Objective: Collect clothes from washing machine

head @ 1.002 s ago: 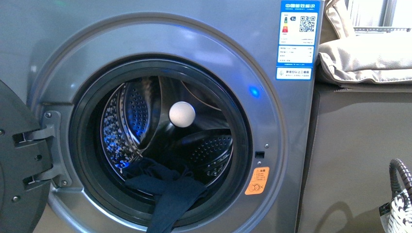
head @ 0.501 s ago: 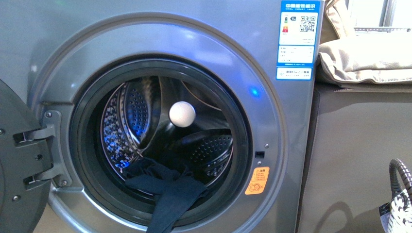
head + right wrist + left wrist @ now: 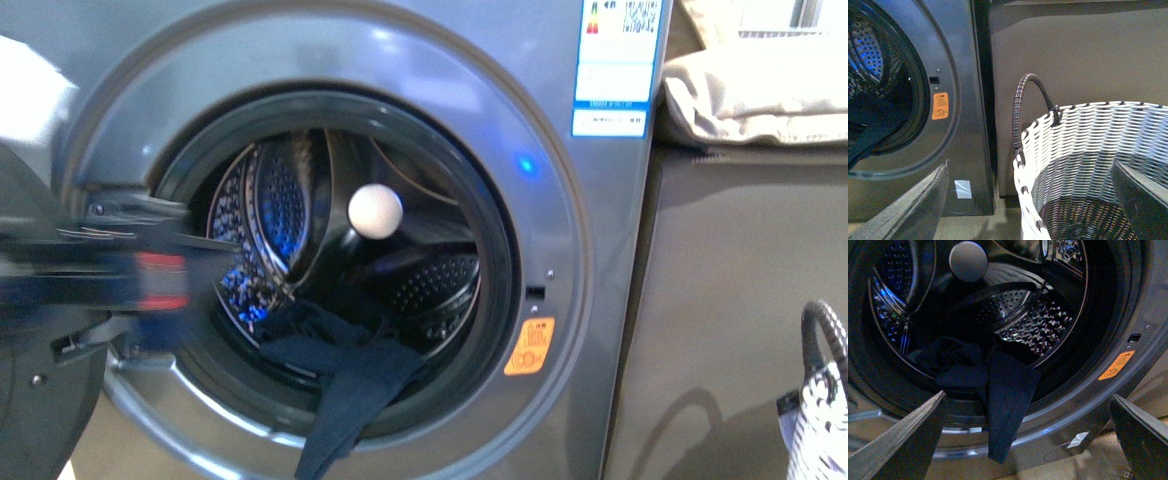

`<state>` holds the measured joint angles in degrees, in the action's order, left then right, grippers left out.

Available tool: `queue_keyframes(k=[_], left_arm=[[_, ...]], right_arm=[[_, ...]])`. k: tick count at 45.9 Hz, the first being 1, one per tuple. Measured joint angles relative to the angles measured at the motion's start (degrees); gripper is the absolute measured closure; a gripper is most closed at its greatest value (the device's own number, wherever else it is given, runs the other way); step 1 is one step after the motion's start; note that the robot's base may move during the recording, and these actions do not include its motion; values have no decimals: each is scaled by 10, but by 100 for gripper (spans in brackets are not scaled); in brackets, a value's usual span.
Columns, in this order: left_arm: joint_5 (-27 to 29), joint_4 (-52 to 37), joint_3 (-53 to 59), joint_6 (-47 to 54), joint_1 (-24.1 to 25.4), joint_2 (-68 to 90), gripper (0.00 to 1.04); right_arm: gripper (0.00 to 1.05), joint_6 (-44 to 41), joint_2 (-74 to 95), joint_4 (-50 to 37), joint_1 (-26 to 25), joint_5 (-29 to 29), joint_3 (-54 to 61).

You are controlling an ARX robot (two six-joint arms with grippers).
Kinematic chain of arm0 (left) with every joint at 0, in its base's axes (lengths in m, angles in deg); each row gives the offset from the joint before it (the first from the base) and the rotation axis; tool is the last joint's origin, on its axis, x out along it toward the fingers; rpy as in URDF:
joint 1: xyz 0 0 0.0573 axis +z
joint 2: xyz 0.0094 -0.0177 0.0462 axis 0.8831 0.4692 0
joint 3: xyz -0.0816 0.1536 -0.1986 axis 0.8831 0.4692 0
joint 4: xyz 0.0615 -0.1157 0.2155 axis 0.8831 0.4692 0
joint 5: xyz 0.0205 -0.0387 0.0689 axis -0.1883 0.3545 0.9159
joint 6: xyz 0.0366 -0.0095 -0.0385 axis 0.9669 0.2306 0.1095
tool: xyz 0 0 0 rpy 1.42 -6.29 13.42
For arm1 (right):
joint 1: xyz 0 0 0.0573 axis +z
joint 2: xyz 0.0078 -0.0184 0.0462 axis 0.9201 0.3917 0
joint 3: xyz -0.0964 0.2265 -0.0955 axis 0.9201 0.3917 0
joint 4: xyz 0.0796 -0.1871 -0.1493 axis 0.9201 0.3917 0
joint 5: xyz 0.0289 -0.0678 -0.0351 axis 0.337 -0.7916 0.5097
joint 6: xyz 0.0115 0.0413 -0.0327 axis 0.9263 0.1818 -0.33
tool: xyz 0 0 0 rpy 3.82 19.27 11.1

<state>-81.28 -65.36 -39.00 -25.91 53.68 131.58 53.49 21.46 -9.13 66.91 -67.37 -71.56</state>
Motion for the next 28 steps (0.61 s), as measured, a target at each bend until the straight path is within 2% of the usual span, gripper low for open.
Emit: queue_keyframes(k=[7, 15, 28], left_arm=[[1, 8, -88, 8, -2, 98, 6], [6, 67, -200, 19, -12, 201, 6], [-11, 226, -396, 66, -38, 326, 6]], right_arm=[[7, 0, 0, 0, 0, 0, 0], [7, 0, 0, 0, 0, 0, 0], [7, 0, 0, 0, 0, 0, 0]])
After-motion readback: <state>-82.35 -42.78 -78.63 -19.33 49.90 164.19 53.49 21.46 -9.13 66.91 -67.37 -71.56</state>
